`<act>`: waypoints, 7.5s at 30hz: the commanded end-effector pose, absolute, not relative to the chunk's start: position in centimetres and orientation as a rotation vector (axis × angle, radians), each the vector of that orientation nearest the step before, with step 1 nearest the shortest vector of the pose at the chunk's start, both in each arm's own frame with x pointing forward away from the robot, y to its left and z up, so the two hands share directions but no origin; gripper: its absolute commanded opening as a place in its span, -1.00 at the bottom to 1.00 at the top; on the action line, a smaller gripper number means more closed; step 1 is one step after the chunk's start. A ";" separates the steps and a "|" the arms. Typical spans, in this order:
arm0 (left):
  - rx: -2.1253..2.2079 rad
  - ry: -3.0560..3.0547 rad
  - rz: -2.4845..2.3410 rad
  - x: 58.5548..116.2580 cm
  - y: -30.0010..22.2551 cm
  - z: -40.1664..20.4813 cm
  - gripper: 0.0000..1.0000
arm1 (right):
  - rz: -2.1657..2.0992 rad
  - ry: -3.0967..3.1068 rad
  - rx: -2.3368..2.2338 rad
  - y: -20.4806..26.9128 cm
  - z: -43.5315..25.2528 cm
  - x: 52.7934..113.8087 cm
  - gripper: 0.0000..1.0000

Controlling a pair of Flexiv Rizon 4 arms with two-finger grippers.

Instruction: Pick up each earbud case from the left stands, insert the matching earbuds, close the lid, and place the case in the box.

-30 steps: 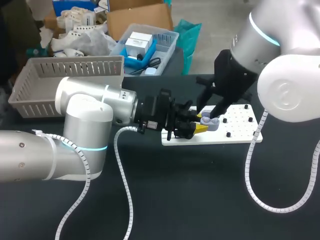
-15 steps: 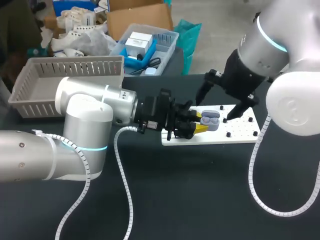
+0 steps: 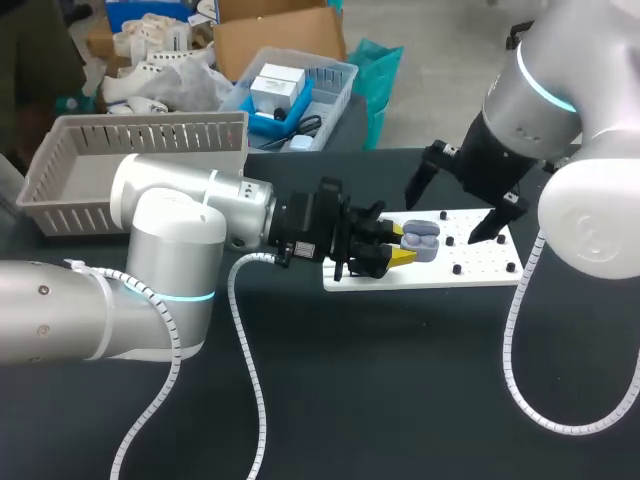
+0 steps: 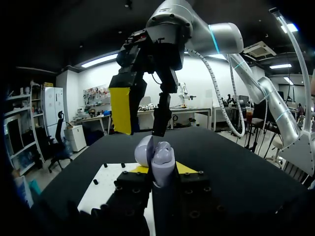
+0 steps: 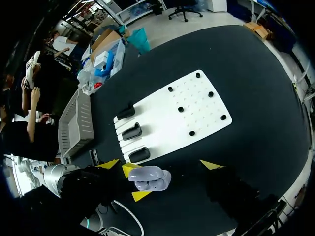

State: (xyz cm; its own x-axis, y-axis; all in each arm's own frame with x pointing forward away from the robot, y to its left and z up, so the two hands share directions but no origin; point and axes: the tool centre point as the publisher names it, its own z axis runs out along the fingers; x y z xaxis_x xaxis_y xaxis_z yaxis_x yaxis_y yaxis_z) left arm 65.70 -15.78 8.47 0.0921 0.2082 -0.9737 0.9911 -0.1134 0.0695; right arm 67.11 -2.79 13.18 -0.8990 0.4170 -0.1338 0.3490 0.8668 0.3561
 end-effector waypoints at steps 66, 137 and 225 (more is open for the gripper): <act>1.482 1.251 -1.113 65.6 -15.7 8.5 -1.00 | 0.298 2.875 0.278 -7.7 17.9 64.9 1.00; 1.293 1.419 -0.837 66.3 -7.0 13.9 -1.00 | 0.189 2.866 -0.175 -14.4 18.4 65.3 1.00; 0.860 1.915 -0.462 87.1 19.5 10.0 -1.00 | 0.189 2.866 -0.175 -14.4 18.4 65.3 1.00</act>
State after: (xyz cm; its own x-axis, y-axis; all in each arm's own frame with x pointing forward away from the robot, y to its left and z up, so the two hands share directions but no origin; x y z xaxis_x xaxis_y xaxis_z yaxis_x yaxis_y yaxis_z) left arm 84.71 19.69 11.34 -0.3204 0.3853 -0.8654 0.6506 0.7535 0.0946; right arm 65.30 -14.36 18.39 -0.9583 -0.1016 -0.2670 -0.1355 0.9845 0.1117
